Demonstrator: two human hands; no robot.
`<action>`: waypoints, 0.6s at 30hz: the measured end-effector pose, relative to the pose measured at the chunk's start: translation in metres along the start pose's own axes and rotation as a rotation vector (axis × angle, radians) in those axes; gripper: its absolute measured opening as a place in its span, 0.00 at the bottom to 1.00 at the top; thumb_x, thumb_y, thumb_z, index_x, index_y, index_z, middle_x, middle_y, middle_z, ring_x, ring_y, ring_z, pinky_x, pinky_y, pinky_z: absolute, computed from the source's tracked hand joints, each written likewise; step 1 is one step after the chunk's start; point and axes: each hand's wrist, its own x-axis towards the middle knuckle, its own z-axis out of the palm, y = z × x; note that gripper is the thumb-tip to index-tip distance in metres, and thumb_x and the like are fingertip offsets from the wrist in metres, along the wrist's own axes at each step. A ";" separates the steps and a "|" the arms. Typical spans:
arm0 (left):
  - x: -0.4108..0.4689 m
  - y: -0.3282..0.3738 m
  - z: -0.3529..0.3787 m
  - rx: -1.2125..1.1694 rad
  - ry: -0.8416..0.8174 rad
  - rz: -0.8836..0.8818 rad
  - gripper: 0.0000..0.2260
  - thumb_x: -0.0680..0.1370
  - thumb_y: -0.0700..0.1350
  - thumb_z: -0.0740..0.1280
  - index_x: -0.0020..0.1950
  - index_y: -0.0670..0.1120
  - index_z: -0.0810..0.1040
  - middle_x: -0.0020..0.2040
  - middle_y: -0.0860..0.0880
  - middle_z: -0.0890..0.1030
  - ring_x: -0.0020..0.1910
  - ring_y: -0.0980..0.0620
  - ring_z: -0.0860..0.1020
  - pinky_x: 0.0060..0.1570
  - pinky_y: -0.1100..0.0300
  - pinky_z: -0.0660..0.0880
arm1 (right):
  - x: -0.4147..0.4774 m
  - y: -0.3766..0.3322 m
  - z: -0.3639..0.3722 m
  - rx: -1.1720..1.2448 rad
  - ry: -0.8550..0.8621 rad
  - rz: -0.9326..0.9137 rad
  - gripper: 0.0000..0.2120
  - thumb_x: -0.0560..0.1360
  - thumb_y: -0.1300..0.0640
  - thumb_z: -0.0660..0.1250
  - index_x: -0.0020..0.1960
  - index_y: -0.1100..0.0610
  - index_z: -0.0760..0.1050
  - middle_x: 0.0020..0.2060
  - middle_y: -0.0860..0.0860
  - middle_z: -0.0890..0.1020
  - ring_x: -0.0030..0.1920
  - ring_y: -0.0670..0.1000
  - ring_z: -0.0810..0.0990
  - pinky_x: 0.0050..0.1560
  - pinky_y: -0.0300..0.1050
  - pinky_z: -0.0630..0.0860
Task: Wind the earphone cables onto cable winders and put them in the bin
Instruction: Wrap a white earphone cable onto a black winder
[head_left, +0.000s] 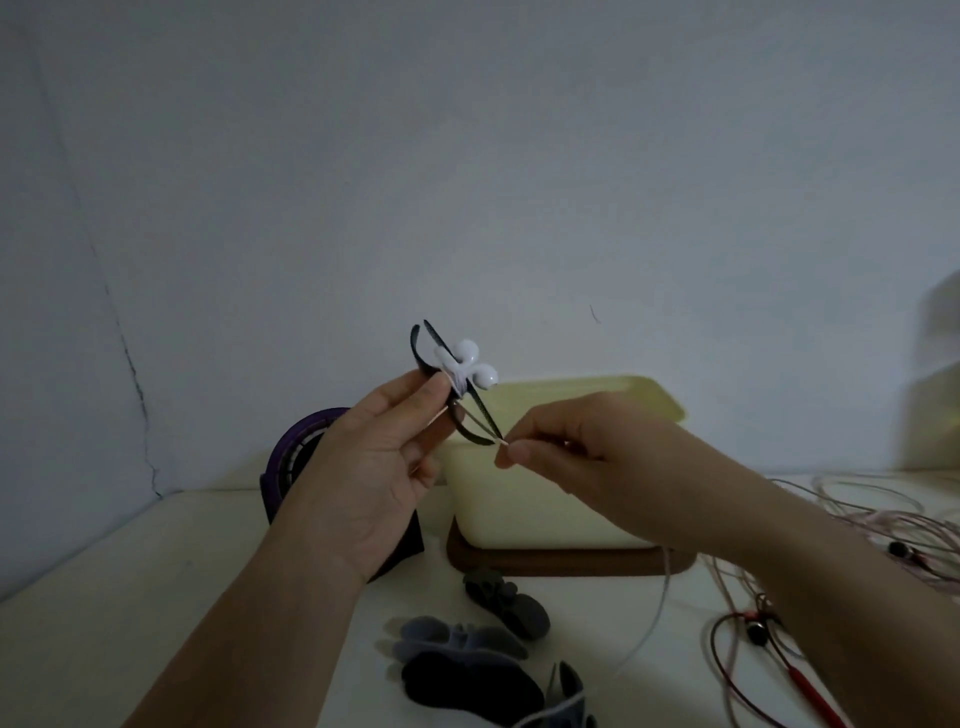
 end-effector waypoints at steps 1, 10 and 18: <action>0.000 -0.001 0.001 0.071 0.009 0.033 0.19 0.68 0.46 0.69 0.58 0.46 0.81 0.53 0.46 0.84 0.43 0.60 0.80 0.30 0.69 0.67 | -0.001 -0.001 -0.003 -0.039 0.003 -0.005 0.09 0.78 0.49 0.62 0.48 0.48 0.81 0.27 0.37 0.73 0.29 0.41 0.71 0.33 0.31 0.67; -0.003 -0.011 0.008 0.509 -0.175 0.139 0.13 0.63 0.48 0.72 0.47 0.49 0.81 0.41 0.54 0.85 0.40 0.60 0.82 0.44 0.68 0.77 | -0.010 -0.008 -0.038 -0.039 0.213 -0.074 0.09 0.74 0.47 0.60 0.42 0.44 0.79 0.36 0.35 0.80 0.37 0.37 0.78 0.39 0.28 0.71; -0.009 -0.010 0.015 0.507 -0.319 0.152 0.16 0.62 0.48 0.72 0.48 0.48 0.81 0.44 0.52 0.85 0.43 0.57 0.83 0.45 0.67 0.78 | -0.003 0.009 -0.039 0.156 0.355 -0.031 0.10 0.77 0.53 0.61 0.42 0.49 0.80 0.24 0.36 0.74 0.26 0.40 0.70 0.29 0.28 0.65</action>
